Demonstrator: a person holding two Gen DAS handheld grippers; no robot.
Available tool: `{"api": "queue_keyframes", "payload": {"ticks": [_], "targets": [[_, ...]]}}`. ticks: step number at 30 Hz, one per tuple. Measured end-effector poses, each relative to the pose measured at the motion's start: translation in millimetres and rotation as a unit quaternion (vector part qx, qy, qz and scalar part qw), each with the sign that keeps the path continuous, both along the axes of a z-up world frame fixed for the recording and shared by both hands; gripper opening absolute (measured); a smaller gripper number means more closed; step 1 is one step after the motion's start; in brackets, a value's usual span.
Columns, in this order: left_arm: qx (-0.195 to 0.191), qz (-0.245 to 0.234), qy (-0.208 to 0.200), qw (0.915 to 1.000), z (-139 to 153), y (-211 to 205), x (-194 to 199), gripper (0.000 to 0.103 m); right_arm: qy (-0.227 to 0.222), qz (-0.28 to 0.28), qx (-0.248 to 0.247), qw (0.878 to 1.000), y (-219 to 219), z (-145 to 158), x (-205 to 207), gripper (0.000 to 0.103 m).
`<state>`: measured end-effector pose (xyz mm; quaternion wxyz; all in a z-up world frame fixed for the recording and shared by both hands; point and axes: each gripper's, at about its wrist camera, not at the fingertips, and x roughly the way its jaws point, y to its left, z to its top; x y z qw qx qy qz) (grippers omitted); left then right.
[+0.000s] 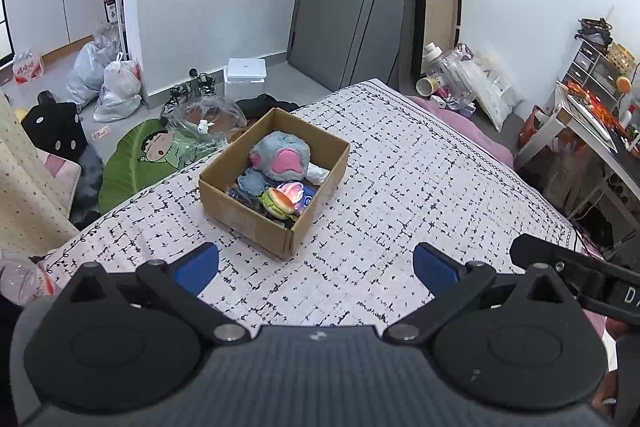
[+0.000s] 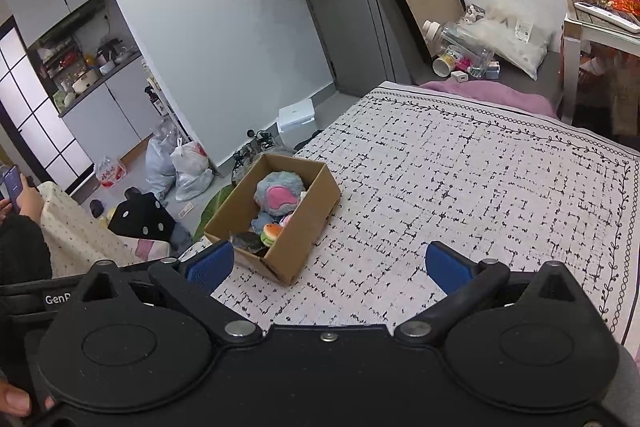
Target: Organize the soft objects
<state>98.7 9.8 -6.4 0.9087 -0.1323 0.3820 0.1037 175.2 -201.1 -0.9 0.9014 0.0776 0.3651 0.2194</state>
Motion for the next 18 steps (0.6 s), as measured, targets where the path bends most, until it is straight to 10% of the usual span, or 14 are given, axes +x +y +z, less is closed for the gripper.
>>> {"api": "queue_keyframes", "payload": {"ticks": [18], "targets": [[0.041,-0.039,-0.012,0.9983,25,-14,-42,0.103,-0.023,0.035,-0.022,0.999,-7,17,-42,0.103]]}}
